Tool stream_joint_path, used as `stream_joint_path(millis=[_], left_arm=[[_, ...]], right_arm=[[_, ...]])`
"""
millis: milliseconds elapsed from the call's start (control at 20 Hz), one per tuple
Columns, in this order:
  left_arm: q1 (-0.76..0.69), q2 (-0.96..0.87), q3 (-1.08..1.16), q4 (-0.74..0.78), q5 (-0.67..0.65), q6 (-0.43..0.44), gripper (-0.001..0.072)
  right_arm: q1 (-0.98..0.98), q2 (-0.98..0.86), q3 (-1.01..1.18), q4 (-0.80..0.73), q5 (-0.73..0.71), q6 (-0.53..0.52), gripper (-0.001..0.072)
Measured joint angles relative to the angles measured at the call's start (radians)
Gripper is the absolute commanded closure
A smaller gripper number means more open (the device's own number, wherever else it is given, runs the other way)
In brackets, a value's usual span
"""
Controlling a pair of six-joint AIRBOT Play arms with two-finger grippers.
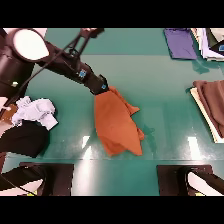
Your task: Fold the shirts.
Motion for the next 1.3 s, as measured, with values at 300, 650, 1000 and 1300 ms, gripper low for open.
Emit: stream_joint_path(millis=[300,650,1000,1300], left_arm=[[0.140,-0.057,-0.051,0.038,0.067,0.011,0.0089],[0.278,-0.317,-0.097,-0.156,0.202,0.104,0.0089],[0.298,-0.477,-0.100,-0.346,0.302,0.256,0.0090],[0.298,-0.513,-0.102,-0.388,0.322,0.291,0.0650]], right_arm=[[0.000,0.000,0.002,0.000,0.038,0.018,0.0694],[0.000,0.000,0.001,0.000,0.060,0.051,0.0694],[0.000,0.000,0.001,0.000,0.071,0.069,0.0694],[0.000,0.000,0.001,0.000,0.073,0.072,0.0694]])
